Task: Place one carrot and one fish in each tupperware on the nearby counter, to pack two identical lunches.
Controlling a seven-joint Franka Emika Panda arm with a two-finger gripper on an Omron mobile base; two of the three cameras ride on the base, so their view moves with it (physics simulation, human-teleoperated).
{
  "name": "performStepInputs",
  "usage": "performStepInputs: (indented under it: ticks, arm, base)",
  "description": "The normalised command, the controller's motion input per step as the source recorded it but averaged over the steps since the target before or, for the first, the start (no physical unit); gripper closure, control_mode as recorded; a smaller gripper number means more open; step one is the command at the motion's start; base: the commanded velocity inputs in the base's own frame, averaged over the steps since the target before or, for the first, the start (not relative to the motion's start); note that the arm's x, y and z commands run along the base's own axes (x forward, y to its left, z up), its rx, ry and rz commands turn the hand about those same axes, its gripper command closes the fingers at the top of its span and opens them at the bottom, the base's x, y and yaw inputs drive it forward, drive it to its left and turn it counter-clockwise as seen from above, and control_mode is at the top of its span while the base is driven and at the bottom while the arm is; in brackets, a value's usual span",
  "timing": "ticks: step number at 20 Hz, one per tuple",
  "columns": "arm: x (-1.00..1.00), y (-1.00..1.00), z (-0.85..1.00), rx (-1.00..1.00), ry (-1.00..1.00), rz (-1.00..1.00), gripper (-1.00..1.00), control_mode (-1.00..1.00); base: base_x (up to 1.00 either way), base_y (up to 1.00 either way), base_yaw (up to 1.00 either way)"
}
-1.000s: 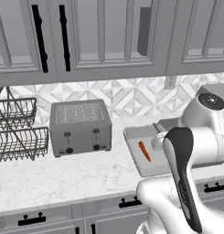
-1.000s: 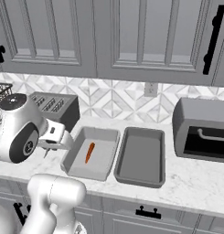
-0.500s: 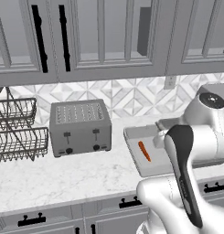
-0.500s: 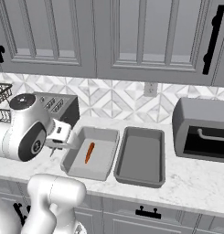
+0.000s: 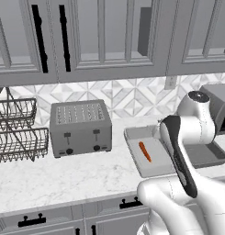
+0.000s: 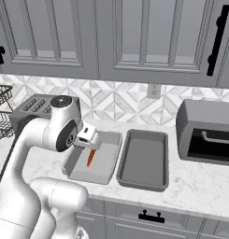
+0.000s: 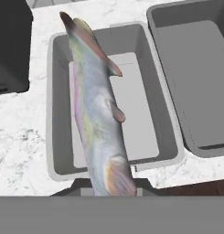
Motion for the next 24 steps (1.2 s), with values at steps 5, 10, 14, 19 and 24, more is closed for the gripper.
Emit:
performStepInputs:
  ticks: [5, 10, 14, 19, 24]
  arm:
    - [1.00, -0.38, -0.69, 0.01, 0.18, -0.11, 1.00, -1.00]
    - [0.80, -0.23, -0.76, 0.00, 0.15, -0.06, 1.00, -1.00]
    - [0.83, -0.03, -0.53, 0.06, 0.17, 0.00, 1.00, -1.00]
    - [0.43, -0.10, -0.52, 0.08, 0.17, 0.00, 1.00, -1.00]
    - [0.03, 0.00, -0.41, 0.03, 0.03, 0.02, 1.00, -1.00]
  base:
    - [0.00, 0.00, 0.00]
    - [0.00, 0.00, 0.00]
    - [0.00, 0.00, 0.00]
    - [0.00, 0.00, 0.00]
    - [0.00, 0.00, 0.00]
